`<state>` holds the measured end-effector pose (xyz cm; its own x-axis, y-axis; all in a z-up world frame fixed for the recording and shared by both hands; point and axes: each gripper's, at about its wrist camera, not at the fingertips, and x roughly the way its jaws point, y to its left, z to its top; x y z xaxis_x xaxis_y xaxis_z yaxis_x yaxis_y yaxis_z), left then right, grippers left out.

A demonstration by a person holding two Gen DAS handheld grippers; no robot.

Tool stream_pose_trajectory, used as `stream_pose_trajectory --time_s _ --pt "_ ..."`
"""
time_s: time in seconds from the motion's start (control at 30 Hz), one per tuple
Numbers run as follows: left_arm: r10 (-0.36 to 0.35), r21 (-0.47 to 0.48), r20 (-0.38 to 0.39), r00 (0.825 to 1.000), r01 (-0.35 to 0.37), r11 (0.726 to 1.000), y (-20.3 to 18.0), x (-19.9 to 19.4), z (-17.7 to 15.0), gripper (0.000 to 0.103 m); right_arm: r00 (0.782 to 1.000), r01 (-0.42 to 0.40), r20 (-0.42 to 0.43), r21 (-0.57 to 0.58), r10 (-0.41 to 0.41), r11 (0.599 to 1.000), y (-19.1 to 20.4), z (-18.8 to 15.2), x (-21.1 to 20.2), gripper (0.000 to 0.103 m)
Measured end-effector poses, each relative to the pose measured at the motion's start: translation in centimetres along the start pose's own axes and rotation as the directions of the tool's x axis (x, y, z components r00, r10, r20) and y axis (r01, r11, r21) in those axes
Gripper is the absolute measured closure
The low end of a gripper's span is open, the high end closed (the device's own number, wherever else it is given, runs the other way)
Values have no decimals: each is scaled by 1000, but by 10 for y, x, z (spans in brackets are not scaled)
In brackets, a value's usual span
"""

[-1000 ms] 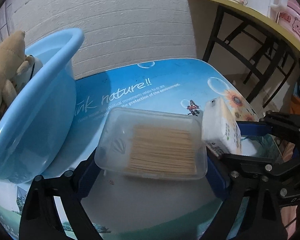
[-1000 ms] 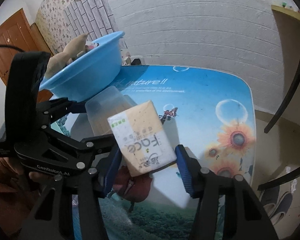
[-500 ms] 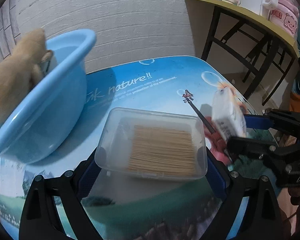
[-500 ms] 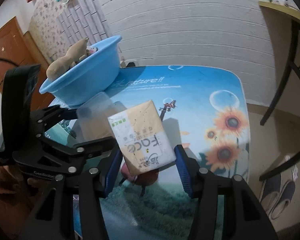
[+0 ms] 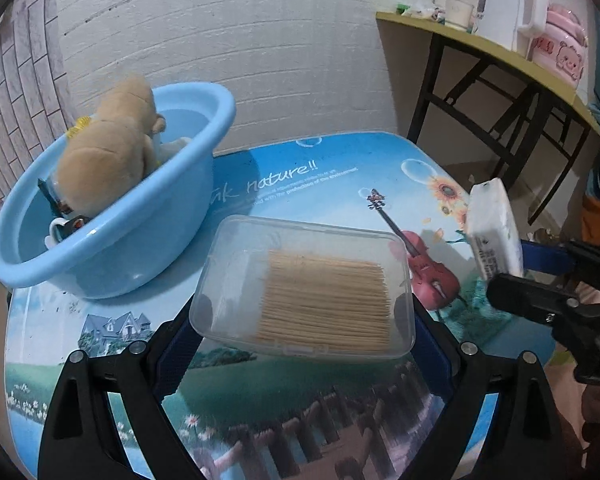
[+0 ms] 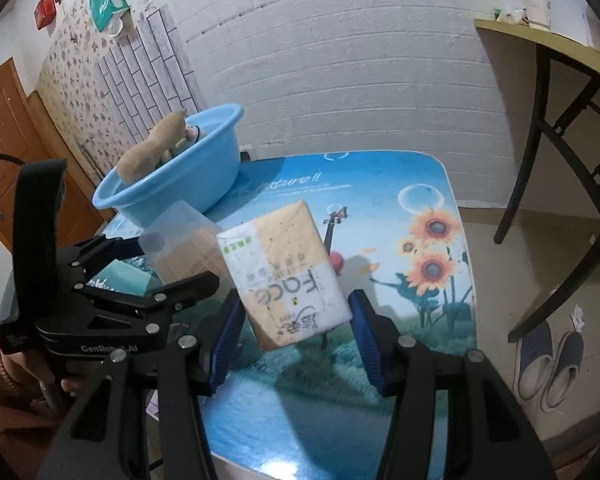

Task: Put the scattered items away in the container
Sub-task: 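Grasp the clear toothpick box with left gripper while right grasps the white tissue pack, then carry the toothpick box and tissue pack over the basin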

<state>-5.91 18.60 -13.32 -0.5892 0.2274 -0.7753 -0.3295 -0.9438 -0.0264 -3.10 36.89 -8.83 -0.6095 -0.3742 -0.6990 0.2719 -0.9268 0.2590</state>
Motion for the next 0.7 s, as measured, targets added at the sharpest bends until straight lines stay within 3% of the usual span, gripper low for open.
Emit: stream_pose_trajectory --time_s 0.3,0.47,0.7 --pt "-23 -67 66 998 28 997 21 -49 3 10 998 7 60 -31 -5 999 28 8 -28 51" --pt "-109 -115 88 990 119 986 28 -78 7 10 995 -3 96 -37 6 999 41 18 -45 51" --pt "-80 -115 160 984 99 988 47 -105 25 10 991 -10 130 -57 17 998 59 37 -55 51"
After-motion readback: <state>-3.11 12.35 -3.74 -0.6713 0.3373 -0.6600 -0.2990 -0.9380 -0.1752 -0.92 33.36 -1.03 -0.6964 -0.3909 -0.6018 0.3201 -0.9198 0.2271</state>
